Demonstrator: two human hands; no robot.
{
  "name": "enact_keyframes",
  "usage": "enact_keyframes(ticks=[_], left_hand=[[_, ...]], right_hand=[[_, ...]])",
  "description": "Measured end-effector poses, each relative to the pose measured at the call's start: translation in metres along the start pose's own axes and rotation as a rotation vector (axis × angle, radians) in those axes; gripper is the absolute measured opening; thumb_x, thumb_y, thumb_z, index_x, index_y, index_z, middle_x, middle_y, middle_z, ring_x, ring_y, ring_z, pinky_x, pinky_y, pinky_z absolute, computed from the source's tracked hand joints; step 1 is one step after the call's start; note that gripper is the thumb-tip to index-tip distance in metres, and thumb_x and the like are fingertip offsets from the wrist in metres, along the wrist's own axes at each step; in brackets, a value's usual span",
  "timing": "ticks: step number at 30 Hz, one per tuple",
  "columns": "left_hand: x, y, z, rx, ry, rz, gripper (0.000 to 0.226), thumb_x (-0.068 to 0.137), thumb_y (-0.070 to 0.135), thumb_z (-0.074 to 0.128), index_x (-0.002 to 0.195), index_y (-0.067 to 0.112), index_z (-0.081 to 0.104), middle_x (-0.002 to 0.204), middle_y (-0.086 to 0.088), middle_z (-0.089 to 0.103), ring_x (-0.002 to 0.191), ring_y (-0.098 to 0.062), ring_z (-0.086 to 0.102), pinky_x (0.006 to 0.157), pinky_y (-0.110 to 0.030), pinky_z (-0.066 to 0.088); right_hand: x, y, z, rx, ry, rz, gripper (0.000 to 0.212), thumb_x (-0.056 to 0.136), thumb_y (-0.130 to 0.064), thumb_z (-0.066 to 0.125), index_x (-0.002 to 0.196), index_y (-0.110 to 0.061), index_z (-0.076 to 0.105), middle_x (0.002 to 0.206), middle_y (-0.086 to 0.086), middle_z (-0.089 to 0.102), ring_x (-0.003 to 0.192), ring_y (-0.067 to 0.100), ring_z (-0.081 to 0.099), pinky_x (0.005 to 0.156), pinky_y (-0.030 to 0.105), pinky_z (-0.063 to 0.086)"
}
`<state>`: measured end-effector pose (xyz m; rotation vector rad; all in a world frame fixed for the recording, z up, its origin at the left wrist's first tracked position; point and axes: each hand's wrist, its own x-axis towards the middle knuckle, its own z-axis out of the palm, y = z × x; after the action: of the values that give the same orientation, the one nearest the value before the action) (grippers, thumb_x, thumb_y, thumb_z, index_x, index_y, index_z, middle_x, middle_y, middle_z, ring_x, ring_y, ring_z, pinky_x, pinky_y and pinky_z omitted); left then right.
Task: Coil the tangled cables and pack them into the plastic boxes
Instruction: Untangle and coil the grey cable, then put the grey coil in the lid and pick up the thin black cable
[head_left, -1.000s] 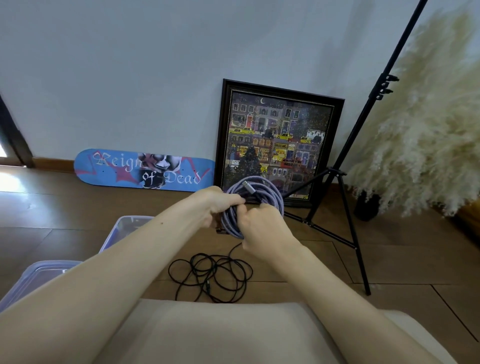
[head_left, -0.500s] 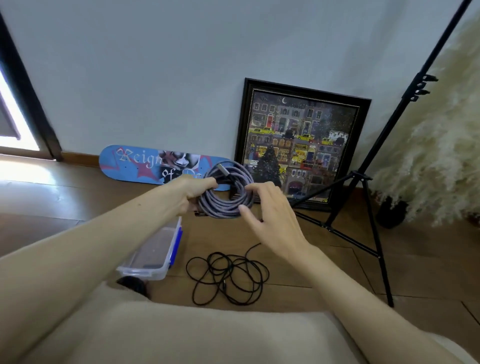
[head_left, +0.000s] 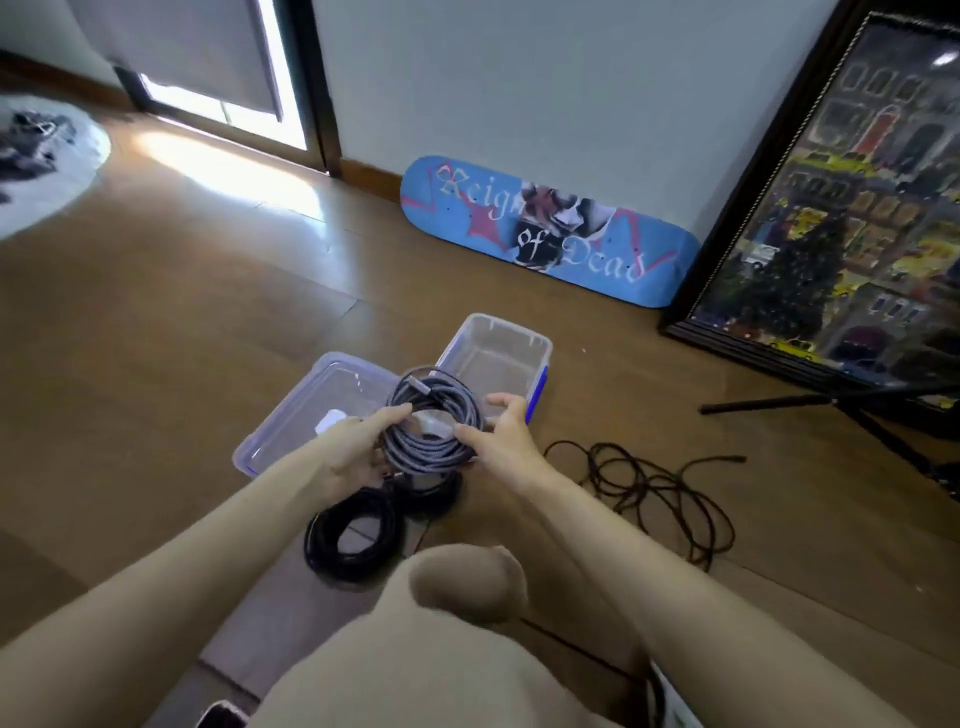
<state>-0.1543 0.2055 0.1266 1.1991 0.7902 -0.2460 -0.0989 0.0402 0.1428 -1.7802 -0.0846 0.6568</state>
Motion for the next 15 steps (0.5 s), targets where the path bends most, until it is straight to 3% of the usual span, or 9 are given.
enact_keyframes(ticks=[3, 6, 9, 12, 15], left_hand=[[0.012, -0.020, -0.029, -0.039, -0.016, -0.033, 0.030, 0.090, 0.027, 0.061, 0.109, 0.004, 0.065, 0.096, -0.010, 0.072, 0.078, -0.019, 0.069, 0.067, -0.028, 0.054], [0.027, -0.032, -0.045, -0.089, 0.053, -0.018, 0.026, 0.089, 0.020, 0.063, 0.105, 0.000, 0.065, 0.092, -0.012, 0.073, 0.074, -0.020, 0.070, 0.059, -0.025, 0.057], [0.046, -0.033, -0.053, -0.059, 0.231, 0.060, 0.020, 0.087, 0.014, 0.066, 0.100, 0.000, 0.062, 0.087, -0.014, 0.069, 0.068, -0.023, 0.068, 0.059, -0.028, 0.059], [0.075, -0.029, -0.064, 0.106, 0.422, 0.165, 0.038, 0.082, 0.016, 0.073, 0.110, 0.001, 0.052, 0.098, -0.015, 0.062, 0.079, -0.026, 0.065, 0.068, -0.038, 0.058], [0.102, -0.025, -0.075, 0.508, 0.568, 0.342, 0.046, 0.077, 0.024, 0.076, 0.105, 0.012, 0.042, 0.092, -0.007, 0.060, 0.084, -0.029, 0.063, 0.071, -0.046, 0.054]], right_hand=[[0.026, 0.026, 0.027, 0.066, -0.059, 0.116, 0.045, 0.092, -0.006, 0.061, 0.117, -0.018, 0.025, 0.106, 0.008, 0.053, 0.089, 0.018, 0.059, 0.087, 0.044, 0.055], [0.052, 0.044, 0.049, 0.091, -0.093, 0.178, 0.043, 0.093, -0.005, 0.058, 0.120, -0.019, 0.028, 0.104, 0.003, 0.051, 0.097, 0.022, 0.059, 0.089, 0.041, 0.054], [0.073, 0.061, 0.066, 0.000, -0.082, 0.196, 0.043, 0.093, -0.010, 0.057, 0.130, -0.012, 0.034, 0.119, 0.009, 0.050, 0.101, 0.021, 0.055, 0.091, 0.039, 0.050], [0.090, 0.075, 0.077, -0.033, -0.093, 0.238, 0.040, 0.094, -0.011, 0.054, 0.133, -0.008, 0.041, 0.110, 0.006, 0.051, 0.102, 0.023, 0.055, 0.092, 0.039, 0.049], [0.099, 0.079, 0.085, 0.054, -0.132, 0.278, 0.037, 0.098, -0.010, 0.049, 0.134, -0.008, 0.043, 0.099, 0.001, 0.053, 0.111, 0.026, 0.058, 0.095, 0.039, 0.049]])
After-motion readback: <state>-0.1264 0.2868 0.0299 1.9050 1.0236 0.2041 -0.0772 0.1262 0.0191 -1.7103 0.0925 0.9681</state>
